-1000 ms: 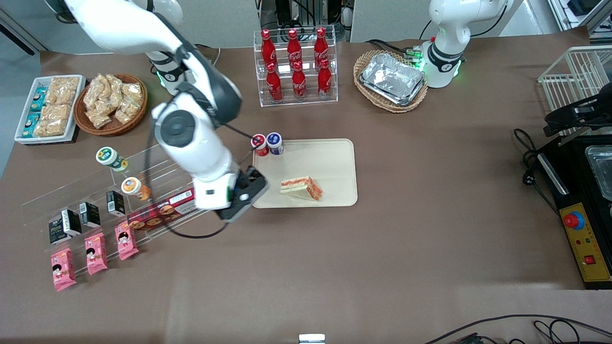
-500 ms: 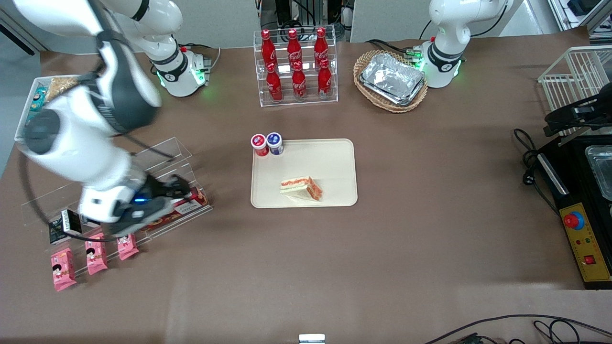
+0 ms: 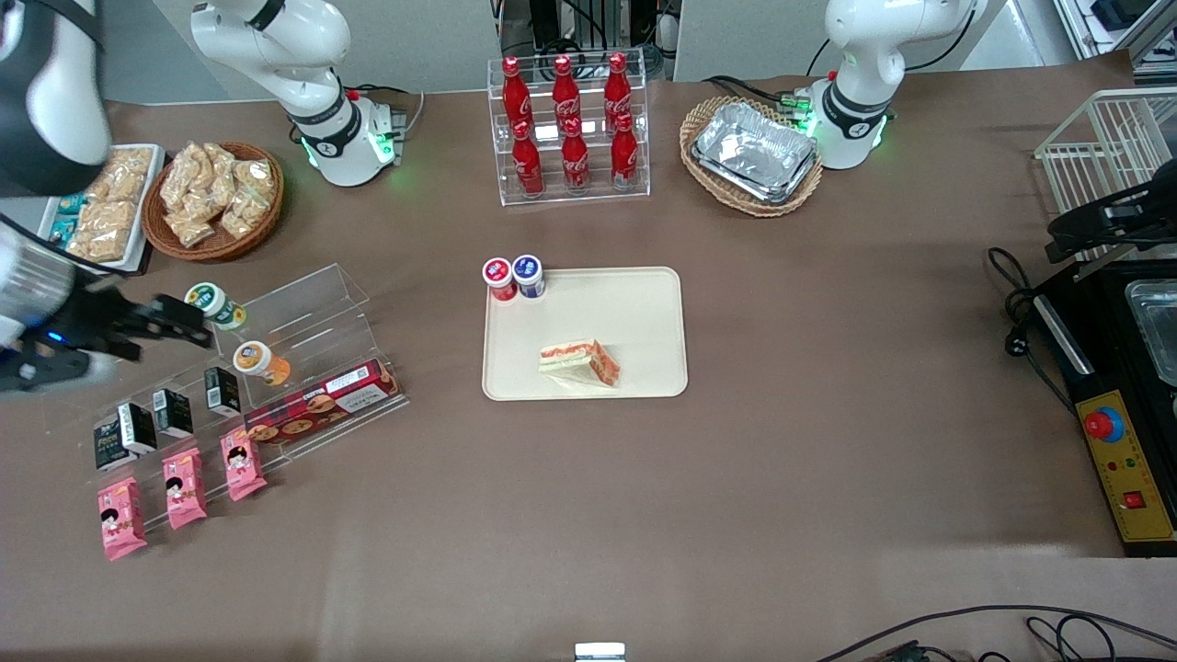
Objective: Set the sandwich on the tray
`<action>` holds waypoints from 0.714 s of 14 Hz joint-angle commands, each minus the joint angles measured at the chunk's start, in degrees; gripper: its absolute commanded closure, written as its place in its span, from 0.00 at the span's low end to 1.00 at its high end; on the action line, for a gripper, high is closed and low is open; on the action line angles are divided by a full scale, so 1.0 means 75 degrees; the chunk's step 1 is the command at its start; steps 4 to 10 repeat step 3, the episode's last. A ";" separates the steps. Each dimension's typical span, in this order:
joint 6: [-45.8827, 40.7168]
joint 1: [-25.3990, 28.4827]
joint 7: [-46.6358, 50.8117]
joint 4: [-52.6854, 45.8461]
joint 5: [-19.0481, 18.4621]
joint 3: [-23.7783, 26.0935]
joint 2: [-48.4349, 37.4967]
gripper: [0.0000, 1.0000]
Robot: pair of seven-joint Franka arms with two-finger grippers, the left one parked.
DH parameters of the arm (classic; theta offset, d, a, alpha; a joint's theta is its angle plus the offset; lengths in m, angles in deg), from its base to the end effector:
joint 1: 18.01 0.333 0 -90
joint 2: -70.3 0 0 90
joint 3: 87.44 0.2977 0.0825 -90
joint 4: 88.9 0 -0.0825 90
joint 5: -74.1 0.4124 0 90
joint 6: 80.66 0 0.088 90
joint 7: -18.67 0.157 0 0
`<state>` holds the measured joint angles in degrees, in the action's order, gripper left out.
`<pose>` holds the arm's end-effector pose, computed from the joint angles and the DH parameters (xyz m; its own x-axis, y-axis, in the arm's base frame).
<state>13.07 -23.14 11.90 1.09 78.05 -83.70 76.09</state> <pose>0.6131 -0.0058 0.5019 0.9957 0.0889 -0.0266 0.0865 -0.9931 -0.0788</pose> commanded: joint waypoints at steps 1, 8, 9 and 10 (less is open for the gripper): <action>-0.0753 0.0052 0.0130 0.0118 0.0176 -0.0848 -0.0419 0.00; -0.1117 0.0052 0.0142 0.0048 0.0048 -0.0932 -0.0479 0.00; -0.1117 0.0052 0.0142 0.0048 0.0048 -0.0932 -0.0479 0.00; -0.1117 0.0052 0.0142 0.0048 0.0048 -0.0932 -0.0479 0.00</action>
